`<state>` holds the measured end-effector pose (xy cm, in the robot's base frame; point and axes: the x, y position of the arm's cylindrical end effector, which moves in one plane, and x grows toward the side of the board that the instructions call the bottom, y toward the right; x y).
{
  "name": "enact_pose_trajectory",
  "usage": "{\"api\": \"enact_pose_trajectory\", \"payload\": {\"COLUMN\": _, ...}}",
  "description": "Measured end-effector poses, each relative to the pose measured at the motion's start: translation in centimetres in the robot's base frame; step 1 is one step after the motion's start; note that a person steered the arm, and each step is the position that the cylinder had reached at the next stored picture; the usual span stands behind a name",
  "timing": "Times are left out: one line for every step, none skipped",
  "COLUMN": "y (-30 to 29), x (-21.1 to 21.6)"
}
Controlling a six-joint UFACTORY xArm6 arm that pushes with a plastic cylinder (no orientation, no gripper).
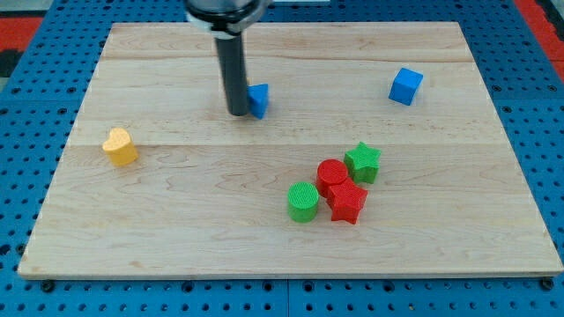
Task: Move the blue triangle closer to the blue cube
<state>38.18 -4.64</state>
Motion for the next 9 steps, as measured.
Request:
{"api": "enact_pose_trajectory", "payload": {"y": 5.4, "x": 0.0}}
{"api": "enact_pose_trajectory", "payload": {"y": 1.6, "x": 0.0}}
{"api": "enact_pose_trajectory", "payload": {"y": -3.0, "x": -1.4}}
{"api": "enact_pose_trajectory", "payload": {"y": 4.1, "x": -1.5}}
{"api": "enact_pose_trajectory", "payload": {"y": 11.4, "x": -2.1}}
{"api": "enact_pose_trajectory", "payload": {"y": 13.3, "x": -3.2}}
{"api": "enact_pose_trajectory", "payload": {"y": 7.3, "x": -3.2}}
{"api": "enact_pose_trajectory", "payload": {"y": 5.1, "x": -5.2}}
{"api": "enact_pose_trajectory", "payload": {"y": 9.8, "x": -6.4}}
